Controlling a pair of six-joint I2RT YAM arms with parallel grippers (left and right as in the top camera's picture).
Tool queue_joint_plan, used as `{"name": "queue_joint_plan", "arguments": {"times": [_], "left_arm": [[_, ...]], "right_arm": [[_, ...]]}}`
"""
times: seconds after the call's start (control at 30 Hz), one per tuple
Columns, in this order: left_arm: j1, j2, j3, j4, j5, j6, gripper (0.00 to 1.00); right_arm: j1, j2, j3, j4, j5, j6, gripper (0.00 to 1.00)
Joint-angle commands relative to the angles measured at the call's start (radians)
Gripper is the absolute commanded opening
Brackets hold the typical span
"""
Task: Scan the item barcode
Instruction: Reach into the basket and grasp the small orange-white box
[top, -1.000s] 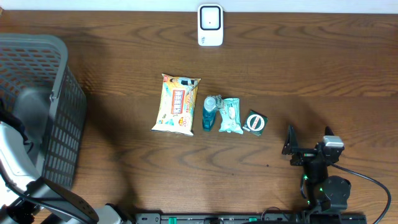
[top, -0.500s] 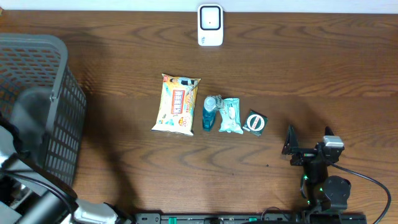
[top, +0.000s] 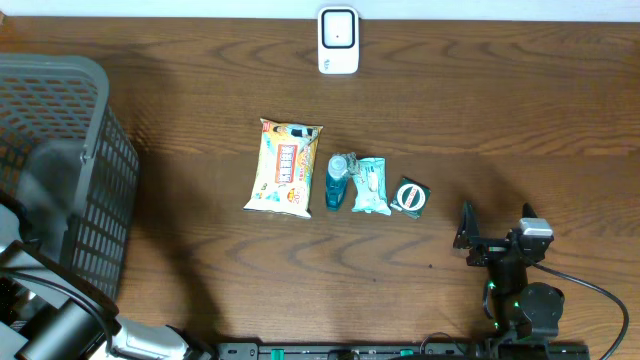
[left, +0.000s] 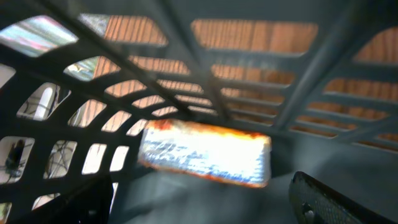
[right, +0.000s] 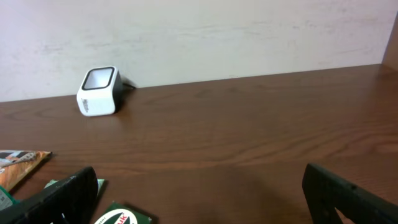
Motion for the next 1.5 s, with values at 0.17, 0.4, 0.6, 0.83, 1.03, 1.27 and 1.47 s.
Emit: {"name": "queue_joint_plan", "arguments": {"times": [0.17, 0.4, 0.6, 0.83, 1.03, 1.27, 1.47], "left_arm": [[0.003, 0.043, 0.001, 0.046, -0.02, 0.033, 0.89], [0.003, 0.062, 0.001, 0.07, -0.021, 0.033, 0.86], [0.003, 0.062, 0.001, 0.069, -0.021, 0.033, 0.83], [0.003, 0.062, -0.001, 0.06, -0.021, 0.034, 0.83], [0.003, 0.062, -0.001, 0.056, -0.02, 0.033, 0.83], [0.003, 0.064, -0.001, 0.06, 0.083, 0.184, 0.8], [0.003, 0.064, -0.001, 0.048, 0.119, 0.263, 0.8]], "right_arm": [[0.02, -0.005, -0.002, -0.004, 0.005, -0.009, 0.99], [0.02, -0.005, -0.002, -0.004, 0.005, -0.009, 0.99], [0.02, -0.005, -0.002, -0.004, 0.005, -0.009, 0.99], [0.02, -0.005, -0.002, -0.004, 0.005, -0.009, 0.99], [0.02, -0.005, -0.002, -0.004, 0.005, -0.009, 0.99], [0.02, -0.005, -0.002, -0.004, 0.005, -0.009, 0.99], [0.02, -0.005, -0.002, -0.004, 0.005, -0.009, 0.99]]}}
